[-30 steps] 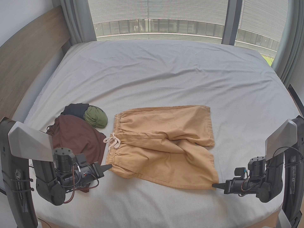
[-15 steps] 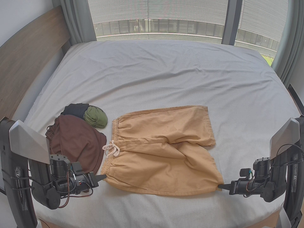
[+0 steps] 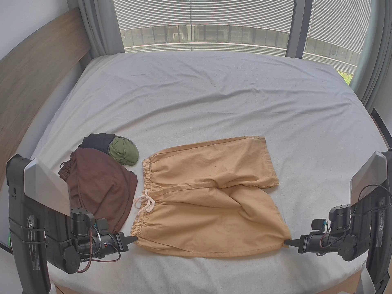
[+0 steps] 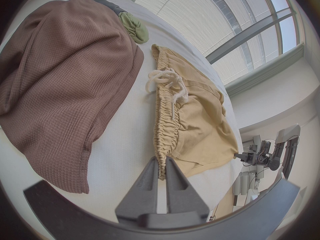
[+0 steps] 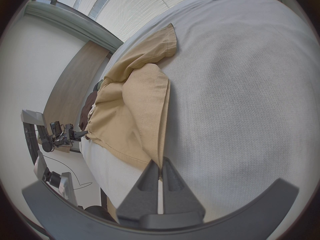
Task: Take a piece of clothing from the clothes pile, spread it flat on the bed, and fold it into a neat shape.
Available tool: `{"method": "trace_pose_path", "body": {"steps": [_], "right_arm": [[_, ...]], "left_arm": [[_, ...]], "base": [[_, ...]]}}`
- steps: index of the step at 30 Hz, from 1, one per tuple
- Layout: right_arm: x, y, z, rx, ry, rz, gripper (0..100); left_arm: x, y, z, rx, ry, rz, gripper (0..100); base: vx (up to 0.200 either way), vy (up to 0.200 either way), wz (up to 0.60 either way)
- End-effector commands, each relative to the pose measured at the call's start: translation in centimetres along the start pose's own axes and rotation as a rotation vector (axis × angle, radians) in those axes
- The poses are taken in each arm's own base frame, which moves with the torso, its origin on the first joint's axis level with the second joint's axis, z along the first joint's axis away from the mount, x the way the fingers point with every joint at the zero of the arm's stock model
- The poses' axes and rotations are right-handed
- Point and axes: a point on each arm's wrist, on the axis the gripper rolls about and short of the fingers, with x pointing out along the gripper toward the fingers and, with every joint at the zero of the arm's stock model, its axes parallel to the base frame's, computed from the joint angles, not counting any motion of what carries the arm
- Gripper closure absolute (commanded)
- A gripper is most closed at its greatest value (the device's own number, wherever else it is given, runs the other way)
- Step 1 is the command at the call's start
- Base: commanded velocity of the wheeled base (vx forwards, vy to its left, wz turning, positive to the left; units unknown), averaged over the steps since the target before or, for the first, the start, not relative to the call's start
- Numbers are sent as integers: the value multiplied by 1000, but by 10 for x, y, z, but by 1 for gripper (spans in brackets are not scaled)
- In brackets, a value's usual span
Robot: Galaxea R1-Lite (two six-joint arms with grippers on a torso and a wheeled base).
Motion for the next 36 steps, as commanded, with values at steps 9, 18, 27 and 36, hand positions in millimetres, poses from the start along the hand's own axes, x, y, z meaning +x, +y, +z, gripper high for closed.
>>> {"method": "trace_pose_path", "body": {"steps": [9, 18, 27, 36], "right_arm": [[0, -3, -1, -2, 2, -7, 100], [2, -5, 1, -16, -6, -8, 0], [20, -14, 33, -4, -132, 36, 0], [44, -12, 64, 115, -212, 110, 0]], "left_arm": [[6, 5, -1, -5, 5, 7, 100], [9, 4, 4, 2, -16, -6, 0], [13, 1, 9, 31, -52, 10, 0], [16, -1, 13, 39, -67, 0, 0]], "base": [[0, 0, 0], [0, 0, 0], [0, 0, 0], [0, 0, 0]]}}
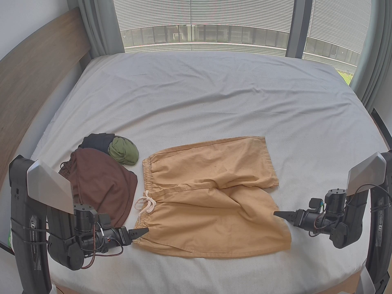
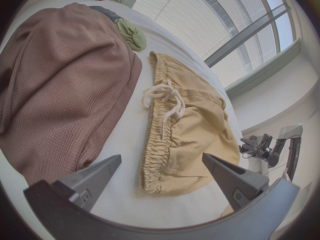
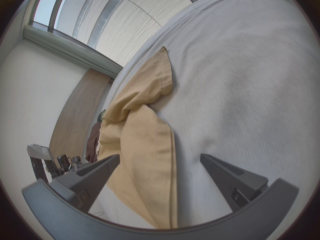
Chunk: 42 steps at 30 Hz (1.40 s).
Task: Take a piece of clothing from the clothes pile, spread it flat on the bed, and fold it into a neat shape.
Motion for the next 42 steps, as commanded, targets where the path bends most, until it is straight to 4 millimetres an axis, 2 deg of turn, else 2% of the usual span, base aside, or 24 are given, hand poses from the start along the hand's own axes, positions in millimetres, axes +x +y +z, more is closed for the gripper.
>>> {"method": "trace_pose_path", "body": {"steps": [1, 13, 17, 28, 42], "right_arm": [[22, 5, 12, 10, -25, 49, 0], [49, 16, 14, -9, 2, 102, 0], [52, 20, 24, -5, -54, 141, 0], [36, 28, 37, 13, -83, 188, 0], [37, 20, 52, 5, -139, 184, 0]], "left_arm": [[2, -1, 2, 6, -8, -7, 0], [3, 0, 0, 2, 0, -8, 0], [5, 0, -1, 1, 6, -8, 0], [8, -1, -3, 6, 15, -13, 0], [10, 1, -5, 3, 20, -10, 0]], "base": [[0, 0, 0], [0, 0, 0], [0, 0, 0], [0, 0, 0], [0, 0, 0]]}}
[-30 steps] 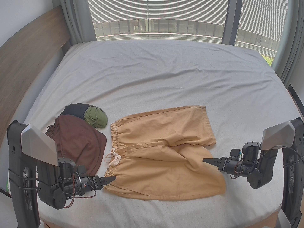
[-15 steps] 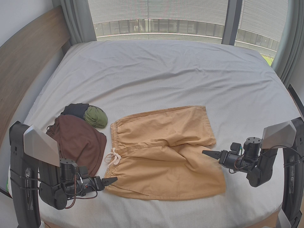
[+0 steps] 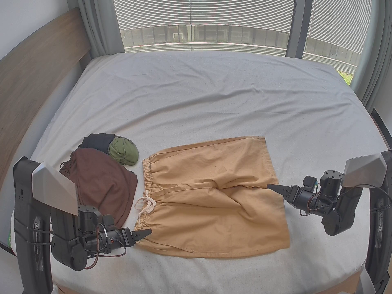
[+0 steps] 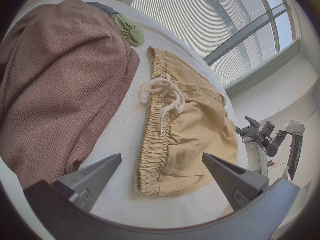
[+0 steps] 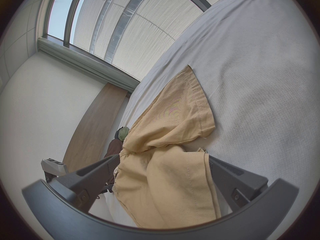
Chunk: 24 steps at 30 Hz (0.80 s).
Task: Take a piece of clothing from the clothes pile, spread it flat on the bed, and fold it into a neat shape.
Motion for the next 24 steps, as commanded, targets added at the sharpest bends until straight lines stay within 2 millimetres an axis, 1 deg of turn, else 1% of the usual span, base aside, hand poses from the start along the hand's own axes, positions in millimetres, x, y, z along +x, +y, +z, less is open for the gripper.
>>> {"method": "trace_pose_path", "body": {"steps": [1, 4, 8, 12, 24], "right_arm": [[1, -4, 1, -1, -6, -4, 0], [3, -7, -1, 4, -3, -9, 0], [8, -16, -4, 9, -3, -18, 0], [7, -24, -4, 21, -6, -32, 0], [13, -28, -3, 30, -12, -26, 0]], "left_arm": [[1, 1, -1, -2, 5, 3, 0], [1, 1, -1, -2, 6, 2, 0], [2, 0, -2, 0, 9, 0, 0], [2, 1, -3, -1, 13, 2, 0], [3, 0, -4, 0, 16, 0, 0]], "base": [[0, 0, 0], [0, 0, 0], [0, 0, 0], [0, 0, 0], [0, 0, 0]]}}
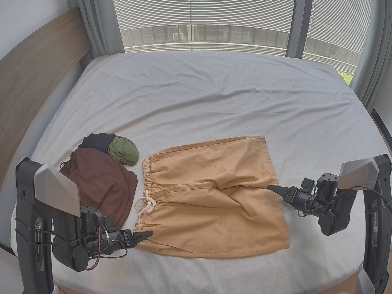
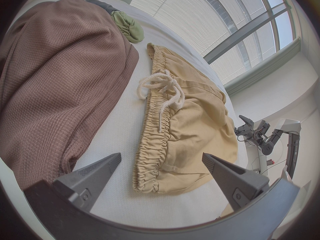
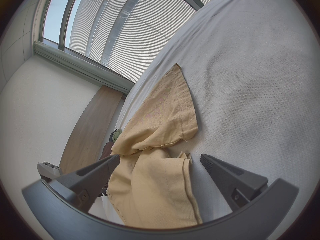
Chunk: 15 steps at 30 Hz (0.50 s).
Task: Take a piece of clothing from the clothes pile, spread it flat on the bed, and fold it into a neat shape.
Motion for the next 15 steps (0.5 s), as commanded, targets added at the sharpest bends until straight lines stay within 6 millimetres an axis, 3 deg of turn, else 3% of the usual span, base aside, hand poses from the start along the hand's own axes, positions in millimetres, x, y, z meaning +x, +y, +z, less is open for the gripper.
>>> {"method": "trace_pose_path", "body": {"steps": [1, 2, 3, 10, 15], "right_arm": [[2, -2, -1, 2, 2, 0, 0], [2, -2, -1, 2, 2, 0, 0], [2, -2, -1, 1, 1, 1, 100], [5, -11, -4, 5, 2, -10, 100], [-2, -15, 6, 3, -33, -25, 100]], "left_arm": [[0, 0, 0, -1, 0, 0, 0], [0, 0, 0, -1, 1, 1, 0], [1, 0, -1, 0, 3, -1, 0], [1, 0, -2, -2, 10, 3, 0], [1, 0, -2, 1, 7, 1, 0]], "base": [[0, 0, 0], [0, 0, 0], [0, 0, 0], [0, 0, 0], [0, 0, 0]]}}
